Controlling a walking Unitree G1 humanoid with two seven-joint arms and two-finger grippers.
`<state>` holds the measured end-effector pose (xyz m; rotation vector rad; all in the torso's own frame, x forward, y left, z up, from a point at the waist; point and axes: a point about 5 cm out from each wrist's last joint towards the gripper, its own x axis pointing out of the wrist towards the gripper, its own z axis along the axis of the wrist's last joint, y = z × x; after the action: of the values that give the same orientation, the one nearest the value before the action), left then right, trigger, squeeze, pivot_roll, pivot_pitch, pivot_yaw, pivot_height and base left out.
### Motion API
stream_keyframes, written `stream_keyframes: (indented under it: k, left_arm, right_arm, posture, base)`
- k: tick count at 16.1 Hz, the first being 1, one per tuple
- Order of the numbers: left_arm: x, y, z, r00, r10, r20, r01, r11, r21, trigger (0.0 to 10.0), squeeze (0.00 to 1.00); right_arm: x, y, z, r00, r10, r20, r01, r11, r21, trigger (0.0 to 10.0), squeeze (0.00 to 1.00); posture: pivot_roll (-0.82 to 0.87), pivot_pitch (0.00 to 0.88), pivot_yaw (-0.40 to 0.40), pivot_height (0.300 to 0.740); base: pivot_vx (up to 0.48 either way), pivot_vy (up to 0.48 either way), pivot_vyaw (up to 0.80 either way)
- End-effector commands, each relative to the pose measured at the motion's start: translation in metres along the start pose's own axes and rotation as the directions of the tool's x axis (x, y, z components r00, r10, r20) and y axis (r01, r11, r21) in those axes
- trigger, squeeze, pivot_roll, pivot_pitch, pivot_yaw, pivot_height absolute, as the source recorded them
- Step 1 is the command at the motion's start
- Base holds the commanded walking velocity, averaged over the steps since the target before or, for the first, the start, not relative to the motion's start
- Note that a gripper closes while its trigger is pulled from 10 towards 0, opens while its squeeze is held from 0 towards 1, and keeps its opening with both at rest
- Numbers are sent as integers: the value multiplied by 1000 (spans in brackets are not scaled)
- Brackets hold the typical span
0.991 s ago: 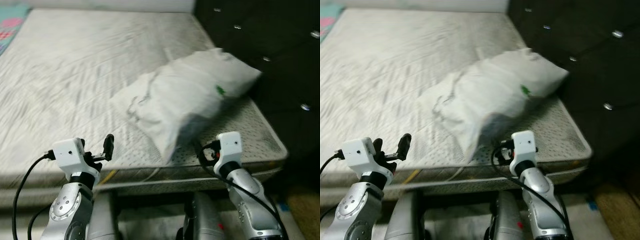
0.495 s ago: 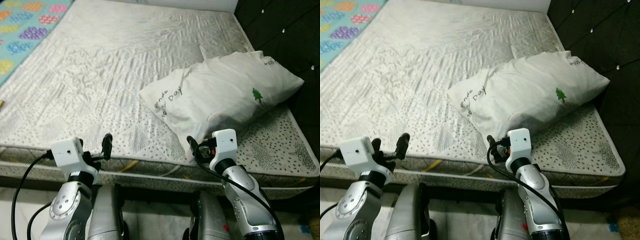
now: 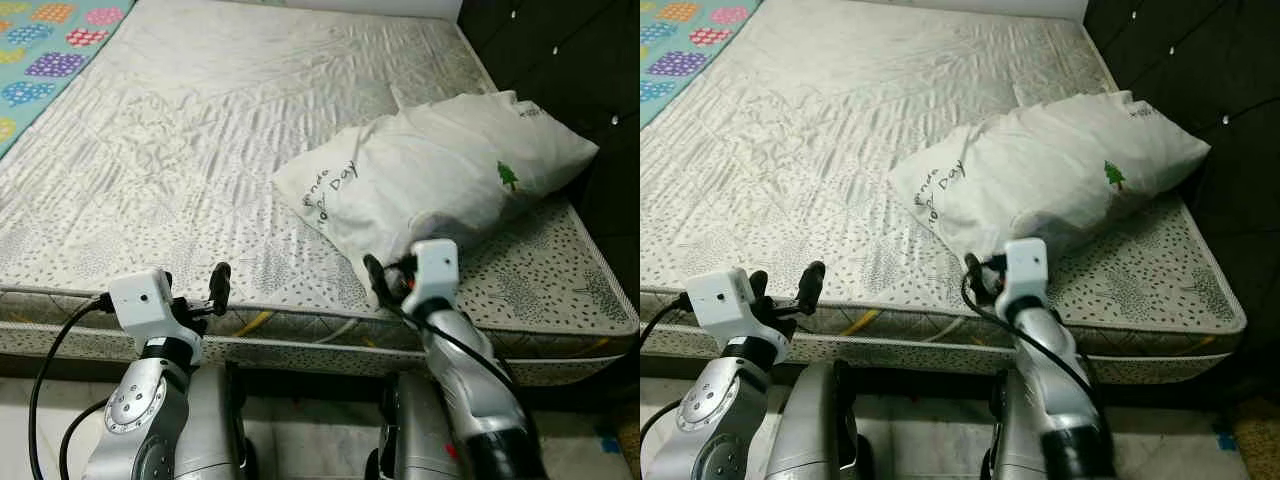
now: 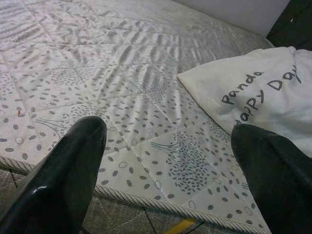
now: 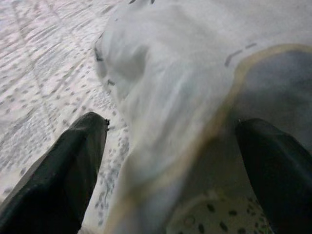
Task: Clean up the room
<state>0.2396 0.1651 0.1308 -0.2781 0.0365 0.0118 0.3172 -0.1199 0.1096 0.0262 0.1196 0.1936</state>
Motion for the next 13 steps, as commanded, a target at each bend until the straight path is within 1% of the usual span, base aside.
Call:
stream_keyframes:
  k: [1,3,5,6,7,8,9,13]
  left_arm:
    - [-1,1,-3,1000,8,-19,-8,1000,6,10000,0]
    - [-1,1,-2,1000,13,-20,-13,1000,8,10000,0]
    - [-2,2,-1,1000,21,-21,-21,1000,11,10000,0]
    - [-2,2,-1,1000,21,-21,-21,1000,12,10000,0]
    - [-2,2,-1,999,24,-22,-23,1000,13,10000,0]
    - [-2,3,-1,999,27,-23,-27,1000,15,10000,0]
    - [-2,4,-1,999,27,-23,-27,1000,16,10000,0]
    - [1,5,1,999,30,-23,-29,999,27,10000,0]
  right_arm:
    - [5,-2,0,999,-43,-7,43,999,10,10000,0]
    - [13,5,0,998,-62,-29,62,998,4,10000,0]
    - [23,23,-1,996,-64,-64,62,997,-43,10000,0]
    - [24,24,-1,996,-67,-67,64,997,-48,10000,0]
    - [26,29,-2,995,-75,-71,72,996,-47,4588,0]
    - [29,35,-2,993,-84,-77,82,996,-34,0,0]
    - [30,41,0,994,-79,-74,78,997,-19,0,0]
    - [40,60,2,991,-105,-84,104,994,-22,0,0]
  posture:
    - [4,125,-47,531]
    - [13,131,-50,531]
    - [23,137,-51,531]
    - [23,137,-51,531]
    - [26,138,-50,531]
    - [28,138,-47,531]
    - [32,139,-45,531]
    - [44,130,-37,531]
  base:
    - [0,0,0]
    - [0,0,0]
    - [0,0,0]
    - [0,0,0]
    - [0,0,0]
    - [0,0,0]
    - [0,0,0]
    - [0,0,0]
